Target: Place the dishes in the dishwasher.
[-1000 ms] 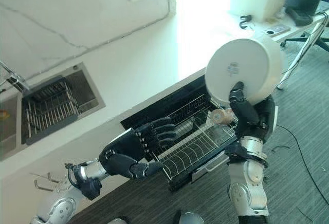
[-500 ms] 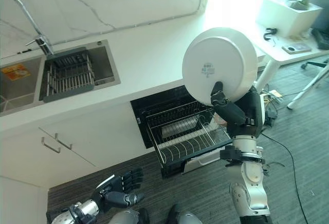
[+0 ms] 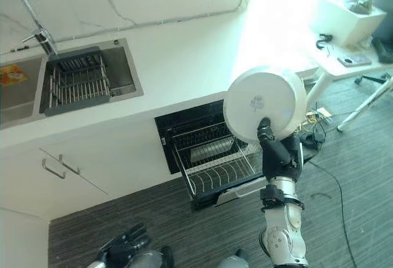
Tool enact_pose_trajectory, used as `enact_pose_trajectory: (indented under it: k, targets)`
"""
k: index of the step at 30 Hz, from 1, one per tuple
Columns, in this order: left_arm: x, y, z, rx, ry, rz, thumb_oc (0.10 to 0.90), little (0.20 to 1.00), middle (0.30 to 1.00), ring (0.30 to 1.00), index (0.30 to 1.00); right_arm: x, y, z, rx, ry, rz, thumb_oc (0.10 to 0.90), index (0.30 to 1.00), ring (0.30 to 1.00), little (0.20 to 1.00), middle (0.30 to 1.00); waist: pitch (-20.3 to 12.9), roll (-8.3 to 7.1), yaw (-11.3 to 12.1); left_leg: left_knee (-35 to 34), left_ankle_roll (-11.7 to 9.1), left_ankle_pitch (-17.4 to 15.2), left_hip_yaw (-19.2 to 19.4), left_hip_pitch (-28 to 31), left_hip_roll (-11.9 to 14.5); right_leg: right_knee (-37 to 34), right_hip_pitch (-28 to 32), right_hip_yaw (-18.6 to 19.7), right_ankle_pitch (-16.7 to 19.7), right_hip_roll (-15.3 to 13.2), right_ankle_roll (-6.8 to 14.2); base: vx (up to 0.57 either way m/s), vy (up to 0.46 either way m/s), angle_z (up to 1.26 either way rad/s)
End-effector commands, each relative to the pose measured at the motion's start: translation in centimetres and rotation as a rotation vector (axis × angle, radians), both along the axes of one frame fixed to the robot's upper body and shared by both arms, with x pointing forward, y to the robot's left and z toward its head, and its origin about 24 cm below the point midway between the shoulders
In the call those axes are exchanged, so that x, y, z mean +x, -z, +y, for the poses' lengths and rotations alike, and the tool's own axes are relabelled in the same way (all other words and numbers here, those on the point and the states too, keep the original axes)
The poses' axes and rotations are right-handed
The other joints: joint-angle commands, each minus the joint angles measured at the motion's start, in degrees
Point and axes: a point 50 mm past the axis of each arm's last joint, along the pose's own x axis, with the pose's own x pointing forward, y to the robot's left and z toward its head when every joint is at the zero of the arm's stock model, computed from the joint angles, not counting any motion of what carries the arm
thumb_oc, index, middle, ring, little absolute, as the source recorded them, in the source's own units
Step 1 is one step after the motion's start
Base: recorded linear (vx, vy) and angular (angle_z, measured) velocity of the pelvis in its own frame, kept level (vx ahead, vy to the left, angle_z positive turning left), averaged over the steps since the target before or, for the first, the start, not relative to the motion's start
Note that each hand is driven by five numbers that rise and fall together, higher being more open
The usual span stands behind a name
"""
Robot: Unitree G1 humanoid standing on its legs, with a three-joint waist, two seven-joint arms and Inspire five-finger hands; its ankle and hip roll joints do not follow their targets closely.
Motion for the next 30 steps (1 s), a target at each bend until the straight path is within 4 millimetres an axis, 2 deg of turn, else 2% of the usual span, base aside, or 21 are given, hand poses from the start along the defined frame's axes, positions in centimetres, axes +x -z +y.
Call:
enact_pose_trajectory:
  k: [1,3,6,9,10,12,17,20,24,27,30]
  targets:
    - [-0.5,0.1,-2.9,-0.078,0.153,-0.029,0.800,0.900,0.900,0.900,0.900,0.8,-7.3,-1.3,-0.132,0.028,-0.296,0.400,0.300,0.300,0.300,0.300,-1.6,0.51,0.3,-4.6,-1.7,-2.5,3.1,6.2,3.3,5.1,-0.5,-0.4,-5.7,0.2,1.1,0.12,-0.201,0.14]
    - [-2.6,1.0,-3.0,-0.098,0.116,0.037,0.800,0.900,0.900,0.900,0.900,1.0,-7.2,-1.4,-0.172,0.027,-0.271,0.400,0.300,0.300,0.300,0.300,-1.7,0.72,0.7,-4.6,-2.7,-1.7,2.6,5.8,4.4,5.1,-0.3,-0.8,-6.4,0.9,0.4,0.09,-0.177,0.25]
    - [-3.7,1.6,-3.4,-0.125,0.075,0.077,0.800,0.900,0.900,0.900,0.900,1.4,-7.4,-1.5,-0.354,0.109,-0.226,0.400,0.300,0.300,0.300,0.300,-1.3,1.21,0.9,-4.6,-3.6,-0.9,1.8,4.9,5.1,5.1,-0.7,-1.2,-6.7,1.2,-0.1,0.01,-0.072,0.10]
    - [-2.8,1.8,-3.8,-0.124,0.072,0.069,0.800,0.900,0.900,0.900,0.900,1.7,-9.0,-1.4,-0.598,0.219,-0.261,0.400,0.300,0.300,0.300,0.300,-0.5,1.91,1.1,-4.6,-4.1,-0.3,0.7,2.9,5.3,5.1,-2.6,-1.2,-6.2,1.1,-0.2,-0.09,-0.004,0.00]
    - [-2.1,1.8,-4.1,-0.119,0.076,0.060,0.800,0.900,0.900,0.900,0.900,1.7,-10.0,-1.3,-0.744,0.282,-0.291,0.400,0.300,0.300,0.300,0.300,0.0,2.32,1.2,-4.6,-4.2,-0.2,-0.1,2.0,5.1,5.1,-3.6,-1.0,-5.7,0.8,0.0,-0.10,0.034,0.08]
    - [-1.5,1.8,-4.3,-0.108,0.081,0.059,0.800,0.900,0.900,0.900,0.900,1.7,-11.2,-1.0,-0.925,0.361,-0.333,0.400,0.300,0.300,0.300,0.300,0.5,2.66,1.1,-4.6,-4.1,-0.2,-0.8,1.5,4.7,5.1,-4.3,-0.8,-5.3,0.5,0.4,-0.05,0.054,0.18]
    - [-1.9,1.9,-3.8,-0.074,0.086,0.074,0.800,0.900,0.900,0.900,0.900,1.4,-12.0,0.2,-1.374,0.451,-0.432,0.400,0.300,0.300,0.300,0.300,0.5,2.95,1.6,-4.6,-3.5,-1.0,-1.6,2.1,3.9,5.1,-4.0,-0.6,-4.7,-0.3,1.7,0.04,0.063,0.14]
    - [-2.1,1.8,-2.6,-0.044,0.084,0.086,0.800,0.900,0.900,0.900,0.900,1.8,-10.9,0.2,-1.580,0.443,-0.429,0.400,0.300,0.300,0.300,0.300,0.2,2.58,2.5,-4.6,-3.2,-1.5,-2.0,2.6,3.6,5.1,-3.3,-1.4,-4.4,-1.1,2.6,0.04,0.051,0.14]
    - [-2.1,1.4,-1.0,-0.015,0.102,0.101,0.800,0.900,0.900,0.900,0.900,3.3,-7.9,-0.4,-1.782,0.376,-0.323,0.400,0.300,0.300,0.300,0.300,-0.2,2.14,4.3,-4.6,-2.8,-1.8,-2.6,3.1,3.2,5.1,-2.1,-2.8,-4.1,-2.1,3.3,0.05,0.049,0.21]
    - [-2.0,1.2,-0.5,-0.004,0.109,0.100,0.800,0.900,0.900,0.900,0.900,4.0,-6.6,-0.7,-1.835,0.349,-0.280,0.400,0.300,0.300,0.300,0.300,-0.2,1.89,5.2,-4.6,-2.7,-1.7,-3.1,2.8,2.9,5.1,-2.1,-3.3,-3.9,-2.4,3.5,-0.01,0.011,0.21]
    - [-1.5,0.9,0.1,0.010,0.095,0.094,0.800,0.900,0.900,0.900,0.900,4.5,-4.1,-1.5,-1.916,0.297,-0.191,0.400,0.300,0.300,0.300,0.300,0.0,1.79,6.4,-4.6,-2.6,-1.5,-3.7,2.4,2.8,5.1,-1.9,-4.3,-3.6,-2.9,3.7,-0.01,0.008,0.13]
